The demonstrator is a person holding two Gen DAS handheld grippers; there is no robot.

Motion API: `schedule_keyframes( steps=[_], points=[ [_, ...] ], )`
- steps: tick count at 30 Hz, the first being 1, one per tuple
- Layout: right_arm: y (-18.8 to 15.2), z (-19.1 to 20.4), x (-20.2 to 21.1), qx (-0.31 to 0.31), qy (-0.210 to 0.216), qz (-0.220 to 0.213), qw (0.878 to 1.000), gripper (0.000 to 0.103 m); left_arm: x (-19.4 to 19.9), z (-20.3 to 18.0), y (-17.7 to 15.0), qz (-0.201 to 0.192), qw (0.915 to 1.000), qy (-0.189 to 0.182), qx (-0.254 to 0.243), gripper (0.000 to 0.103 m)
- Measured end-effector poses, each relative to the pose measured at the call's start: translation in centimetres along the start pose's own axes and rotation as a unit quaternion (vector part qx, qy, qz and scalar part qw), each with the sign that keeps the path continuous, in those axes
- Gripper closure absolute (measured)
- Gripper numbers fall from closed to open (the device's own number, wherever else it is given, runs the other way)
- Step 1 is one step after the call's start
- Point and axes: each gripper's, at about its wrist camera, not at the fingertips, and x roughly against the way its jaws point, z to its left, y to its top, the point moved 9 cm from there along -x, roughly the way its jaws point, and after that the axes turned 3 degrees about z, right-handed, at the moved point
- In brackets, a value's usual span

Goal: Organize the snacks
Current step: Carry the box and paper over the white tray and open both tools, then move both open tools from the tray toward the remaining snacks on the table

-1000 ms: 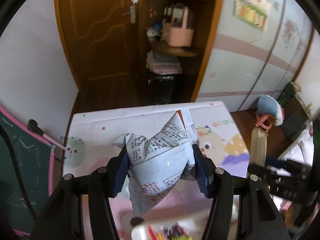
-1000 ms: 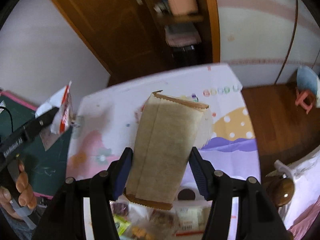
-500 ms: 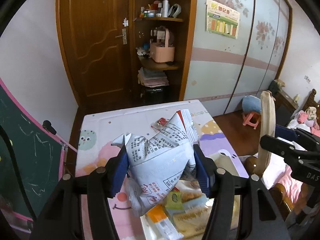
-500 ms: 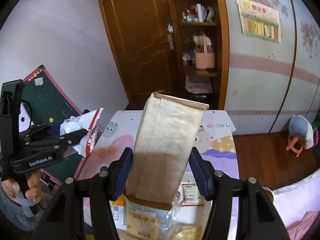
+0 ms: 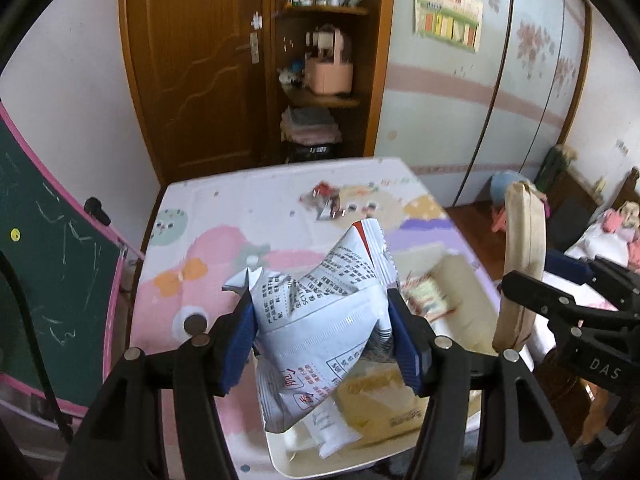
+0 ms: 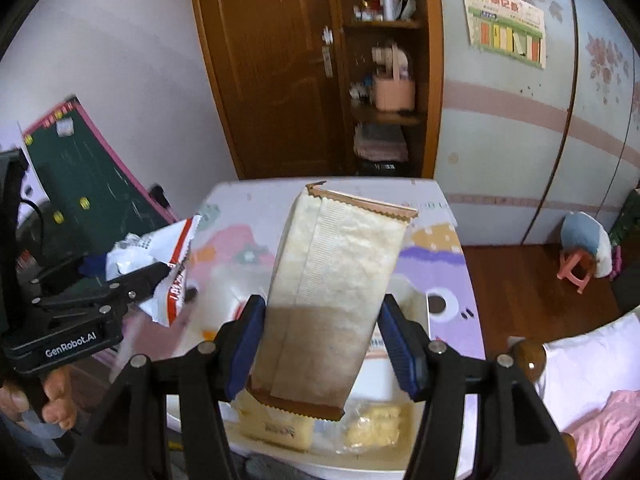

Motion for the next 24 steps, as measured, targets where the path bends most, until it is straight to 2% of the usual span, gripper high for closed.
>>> schedule_keyframes(
  steps=[3, 11, 12, 13, 14, 15, 16, 17, 24],
  points=[
    [-1.1, -0.2, -1.5, -0.003, 0.000, 0.023, 1.000, 0.045, -1.2, -0.3, -1.3, 0.020, 0.9998, 0.003, -0.003, 0.043],
    [-1.8, -0.4, -2.5, 0.006, -0.024, 0.039, 0.999, 0.045, -2.9, -0.1, -2.5, 0.044, 0.9990, 0.009, -0.002, 0.041],
    [-1.9, -0.4, -2.6, 0.007, -0.027, 0.041, 0.999, 0.045, -2.9, -0.2, -2.5, 0.046, 0.9989, 0.009, -0.001, 0.039],
    [-2.0, -0.5, -2.6, 0.009, -0.033, 0.043, 0.999, 0.045, -3.0, -0.2, -2.4, 0.046, 0.9989, 0.008, 0.002, 0.033],
    [-2.1, -0.5, -2.7, 0.010, -0.038, 0.045, 0.998, 0.043, -3.0, -0.3, -2.5, 0.048, 0.9988, 0.005, 0.004, 0.026],
    [-2.2, -0.7, -2.8, 0.007, -0.047, 0.049, 0.998, 0.035, -3.0, -0.3, -2.5, 0.048, 0.9988, 0.003, 0.006, 0.013],
    [-2.3, -0.9, -2.9, 0.005, -0.052, 0.053, 0.997, 0.028, -3.0, -0.3, -2.6, 0.046, 0.9989, 0.003, 0.009, 0.009],
    [-2.4, -1.1, -3.2, 0.001, -0.058, 0.059, 0.997, 0.019, -3.0, -0.3, -2.6, 0.043, 0.9990, 0.003, 0.011, 0.009],
    [-3.0, -1.4, -3.3, 0.000, -0.066, 0.063, 0.996, 0.019, -3.0, 0.0, -3.0, 0.049, 0.9987, 0.006, 0.015, 0.009]
  ],
)
